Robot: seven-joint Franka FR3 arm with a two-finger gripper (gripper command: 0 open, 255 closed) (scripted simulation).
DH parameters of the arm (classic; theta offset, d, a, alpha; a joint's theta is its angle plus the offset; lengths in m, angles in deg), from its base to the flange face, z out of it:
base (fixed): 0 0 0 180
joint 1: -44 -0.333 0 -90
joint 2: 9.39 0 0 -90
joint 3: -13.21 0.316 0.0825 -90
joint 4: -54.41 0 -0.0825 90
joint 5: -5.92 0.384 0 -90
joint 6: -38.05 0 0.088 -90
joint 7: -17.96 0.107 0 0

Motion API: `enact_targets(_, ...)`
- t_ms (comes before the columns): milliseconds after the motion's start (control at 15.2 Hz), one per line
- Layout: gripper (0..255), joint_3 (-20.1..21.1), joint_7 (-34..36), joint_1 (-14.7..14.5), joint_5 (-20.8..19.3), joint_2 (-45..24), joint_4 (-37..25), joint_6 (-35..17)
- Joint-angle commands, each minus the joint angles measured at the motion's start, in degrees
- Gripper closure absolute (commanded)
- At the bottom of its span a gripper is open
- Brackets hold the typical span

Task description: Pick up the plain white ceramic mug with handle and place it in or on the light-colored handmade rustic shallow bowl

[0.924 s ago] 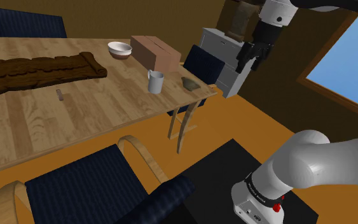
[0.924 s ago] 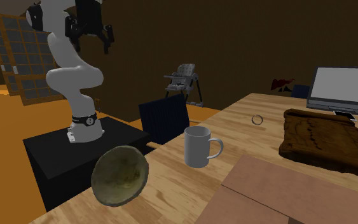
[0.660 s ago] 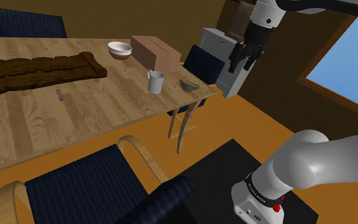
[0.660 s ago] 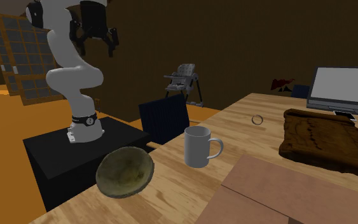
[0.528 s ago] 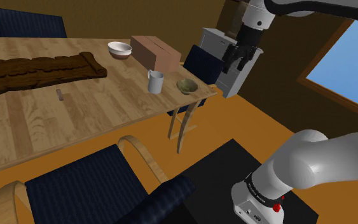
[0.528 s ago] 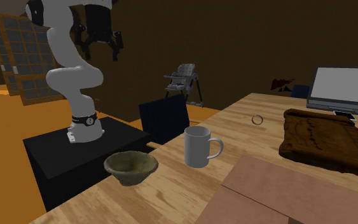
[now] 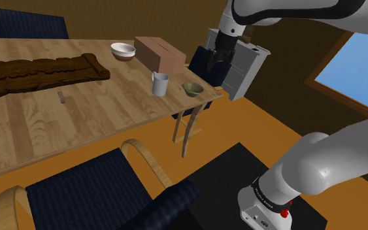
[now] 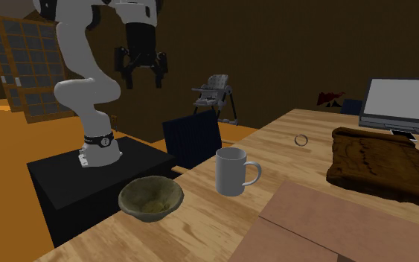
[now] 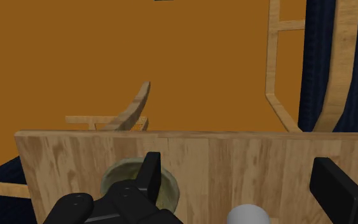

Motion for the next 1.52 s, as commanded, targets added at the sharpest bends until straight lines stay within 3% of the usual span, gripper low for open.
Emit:
enact_targets(0, 0, 0.2, -0.4, -0.4, 0.3, -3.7, -1.3, -2.5)
enact_targets(726, 0, 1.6, -2.6, -2.4, 1.9, -26.5, -16.8, -10.5)
enact_targets(1452, 0, 3.3, -4.2, -4.1, 2.1, -49.4, -40.4, -10.4)
